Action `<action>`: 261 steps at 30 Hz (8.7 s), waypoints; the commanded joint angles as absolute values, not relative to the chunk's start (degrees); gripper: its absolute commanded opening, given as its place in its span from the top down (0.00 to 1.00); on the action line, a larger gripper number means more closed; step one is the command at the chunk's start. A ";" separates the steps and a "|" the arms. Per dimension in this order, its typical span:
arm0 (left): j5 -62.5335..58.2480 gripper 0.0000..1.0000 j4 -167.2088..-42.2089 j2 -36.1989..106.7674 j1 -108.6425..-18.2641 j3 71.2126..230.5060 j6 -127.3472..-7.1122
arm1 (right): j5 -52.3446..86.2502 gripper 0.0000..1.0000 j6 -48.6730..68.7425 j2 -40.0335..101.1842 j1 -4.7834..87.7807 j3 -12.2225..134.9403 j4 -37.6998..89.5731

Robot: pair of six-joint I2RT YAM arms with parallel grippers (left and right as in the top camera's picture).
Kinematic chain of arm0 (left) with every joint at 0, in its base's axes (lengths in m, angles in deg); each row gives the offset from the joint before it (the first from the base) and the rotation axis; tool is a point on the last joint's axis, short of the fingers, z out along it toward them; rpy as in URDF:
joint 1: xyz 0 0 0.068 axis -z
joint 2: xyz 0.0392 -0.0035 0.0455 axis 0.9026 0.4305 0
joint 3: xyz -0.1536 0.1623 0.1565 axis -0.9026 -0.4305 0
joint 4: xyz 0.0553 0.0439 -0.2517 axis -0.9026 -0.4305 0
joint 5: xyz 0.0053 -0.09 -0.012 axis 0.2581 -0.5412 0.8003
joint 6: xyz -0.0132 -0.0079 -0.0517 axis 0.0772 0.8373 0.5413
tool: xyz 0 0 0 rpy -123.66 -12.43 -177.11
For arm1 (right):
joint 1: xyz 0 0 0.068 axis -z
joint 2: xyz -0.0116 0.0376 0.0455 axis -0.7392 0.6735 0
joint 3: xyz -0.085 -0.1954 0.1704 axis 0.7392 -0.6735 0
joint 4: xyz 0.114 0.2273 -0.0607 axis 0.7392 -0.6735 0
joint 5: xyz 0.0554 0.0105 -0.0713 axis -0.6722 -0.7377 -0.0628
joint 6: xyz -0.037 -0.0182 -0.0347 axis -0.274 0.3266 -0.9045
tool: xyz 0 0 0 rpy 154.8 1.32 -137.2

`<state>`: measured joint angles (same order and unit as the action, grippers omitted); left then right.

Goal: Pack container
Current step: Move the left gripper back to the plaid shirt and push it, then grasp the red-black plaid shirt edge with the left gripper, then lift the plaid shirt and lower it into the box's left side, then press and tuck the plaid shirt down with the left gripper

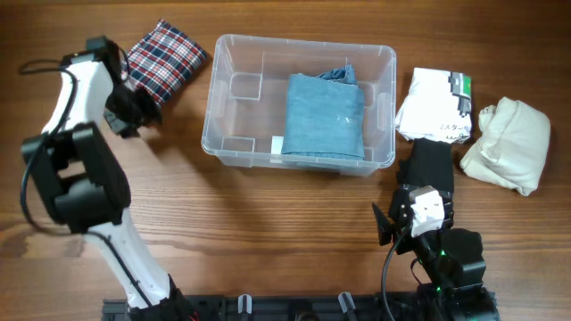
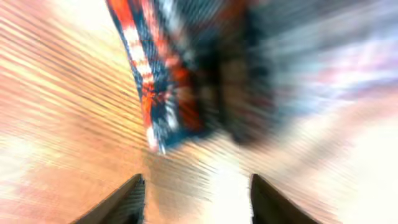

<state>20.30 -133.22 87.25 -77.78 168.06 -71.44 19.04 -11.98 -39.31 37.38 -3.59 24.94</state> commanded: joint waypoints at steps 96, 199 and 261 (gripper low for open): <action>-3.96 0.06 -115.84 92.74 -88.53 165.09 -100.07 | 18.52 0.00 -11.23 -39.77 37.66 -3.50 25.05; 30.45 0.53 -119.47 82.59 -45.24 167.62 -62.63 | 18.52 0.00 -11.23 -39.77 37.66 -3.50 25.05; 33.90 0.96 -123.49 83.51 -44.93 169.33 -65.54 | 18.52 0.00 -11.25 -39.77 37.66 -3.50 25.05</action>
<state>30.82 -123.49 77.87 -45.26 170.68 -63.98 19.04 -11.82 -39.31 37.38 -3.59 24.94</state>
